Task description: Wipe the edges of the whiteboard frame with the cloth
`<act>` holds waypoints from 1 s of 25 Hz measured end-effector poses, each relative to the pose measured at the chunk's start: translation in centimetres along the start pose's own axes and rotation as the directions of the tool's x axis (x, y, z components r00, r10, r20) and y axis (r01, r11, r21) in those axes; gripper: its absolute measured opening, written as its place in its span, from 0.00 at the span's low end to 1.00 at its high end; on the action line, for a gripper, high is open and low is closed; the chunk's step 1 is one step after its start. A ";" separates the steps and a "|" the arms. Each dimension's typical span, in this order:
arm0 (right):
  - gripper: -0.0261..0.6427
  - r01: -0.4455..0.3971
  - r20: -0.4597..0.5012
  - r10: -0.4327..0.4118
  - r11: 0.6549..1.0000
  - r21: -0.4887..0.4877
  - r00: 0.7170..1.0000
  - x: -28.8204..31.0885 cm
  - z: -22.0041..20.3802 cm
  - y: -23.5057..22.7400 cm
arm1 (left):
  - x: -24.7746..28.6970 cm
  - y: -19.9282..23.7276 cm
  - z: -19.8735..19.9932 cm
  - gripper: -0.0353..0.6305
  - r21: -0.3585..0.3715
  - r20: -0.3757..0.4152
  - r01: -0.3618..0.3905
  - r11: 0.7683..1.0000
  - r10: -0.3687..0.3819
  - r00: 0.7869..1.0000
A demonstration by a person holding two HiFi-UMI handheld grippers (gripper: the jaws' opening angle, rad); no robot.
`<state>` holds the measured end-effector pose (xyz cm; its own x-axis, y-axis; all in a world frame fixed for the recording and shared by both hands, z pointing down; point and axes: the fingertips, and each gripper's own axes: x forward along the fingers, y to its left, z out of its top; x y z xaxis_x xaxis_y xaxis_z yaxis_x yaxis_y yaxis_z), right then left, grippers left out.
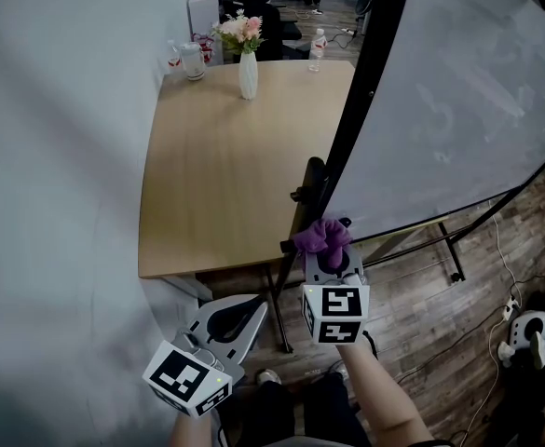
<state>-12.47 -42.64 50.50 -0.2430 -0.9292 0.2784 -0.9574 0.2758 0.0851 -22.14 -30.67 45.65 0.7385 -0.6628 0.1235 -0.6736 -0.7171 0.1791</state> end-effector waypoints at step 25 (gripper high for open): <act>0.13 -0.022 -0.317 0.046 0.997 0.080 0.947 3.9 -13.6 1.0 | -1.0 2.2 -1.1 0.08 -0.005 -0.034 -0.060 0.998 0.060 0.998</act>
<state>-12.29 -42.66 64.73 -0.2247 -0.7894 0.5713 -0.9614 0.2753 0.0023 -24.39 -31.34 47.05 0.6975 -0.6968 0.1672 -0.7165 -0.6751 0.1759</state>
